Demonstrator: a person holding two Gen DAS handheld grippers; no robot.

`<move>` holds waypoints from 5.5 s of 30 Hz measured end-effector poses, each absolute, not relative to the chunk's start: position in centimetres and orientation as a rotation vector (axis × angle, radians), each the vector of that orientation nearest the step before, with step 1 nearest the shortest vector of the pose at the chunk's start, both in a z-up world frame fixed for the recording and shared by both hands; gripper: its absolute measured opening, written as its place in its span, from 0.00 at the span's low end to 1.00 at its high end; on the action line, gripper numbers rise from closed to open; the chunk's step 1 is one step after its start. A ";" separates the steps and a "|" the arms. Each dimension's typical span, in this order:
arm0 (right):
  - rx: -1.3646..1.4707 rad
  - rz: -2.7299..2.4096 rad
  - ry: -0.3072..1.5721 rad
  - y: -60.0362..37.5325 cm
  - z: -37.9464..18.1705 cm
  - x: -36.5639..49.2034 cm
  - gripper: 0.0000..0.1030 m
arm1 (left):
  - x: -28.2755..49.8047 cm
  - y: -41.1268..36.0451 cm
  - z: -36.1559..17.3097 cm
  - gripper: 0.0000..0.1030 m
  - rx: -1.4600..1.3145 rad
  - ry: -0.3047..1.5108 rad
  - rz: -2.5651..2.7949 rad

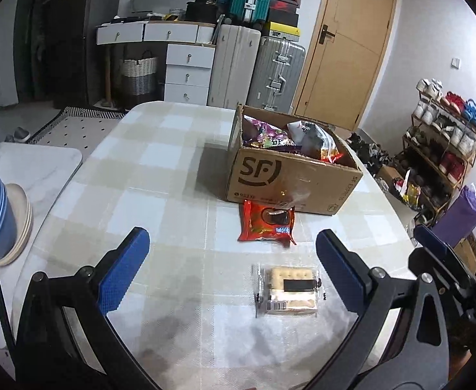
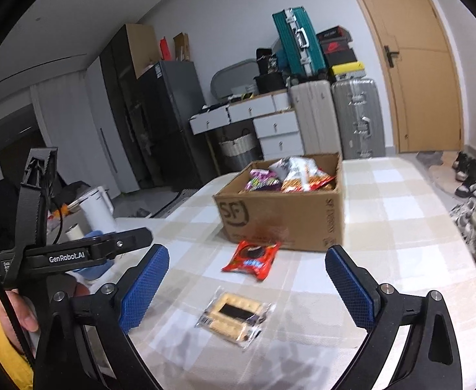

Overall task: Organize snacks
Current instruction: 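Grasp the clear cracker packet with the right tool while the left tool grasps the red cake packet, then lift both packets and carry them over the box with both tools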

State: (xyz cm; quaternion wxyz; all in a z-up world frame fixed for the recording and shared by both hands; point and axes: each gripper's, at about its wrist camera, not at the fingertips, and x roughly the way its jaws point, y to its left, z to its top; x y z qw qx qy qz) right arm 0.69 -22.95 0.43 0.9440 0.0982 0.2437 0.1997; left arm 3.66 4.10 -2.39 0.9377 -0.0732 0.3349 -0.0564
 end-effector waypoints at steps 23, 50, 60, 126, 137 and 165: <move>0.057 0.411 1.017 -15.3 -8.9 8.5 0.96 | 4.6 6.6 -3.8 0.99 -0.255 0.763 -0.095; -0.068 0.337 0.973 -13.6 -9.6 6.9 0.67 | 5.1 10.2 -5.5 0.99 -0.357 0.825 -0.011; 0.211 0.352 0.910 -21.3 -5.5 5.9 0.67 | 9.2 6.0 -7.9 0.99 -0.271 0.906 -0.032; 0.418 0.406 0.734 -25.6 -0.3 5.7 0.67 | 6.0 -0.8 1.2 0.44 -0.045 0.699 -0.224; 0.380 0.418 0.611 -25.7 8.9 11.2 0.67 | 10.6 1.1 8.9 0.44 -0.082 0.649 -0.246; 0.421 0.405 0.896 -24.5 1.5 31.3 0.67 | 29.2 -4.7 0.7 0.44 -0.053 0.886 -0.346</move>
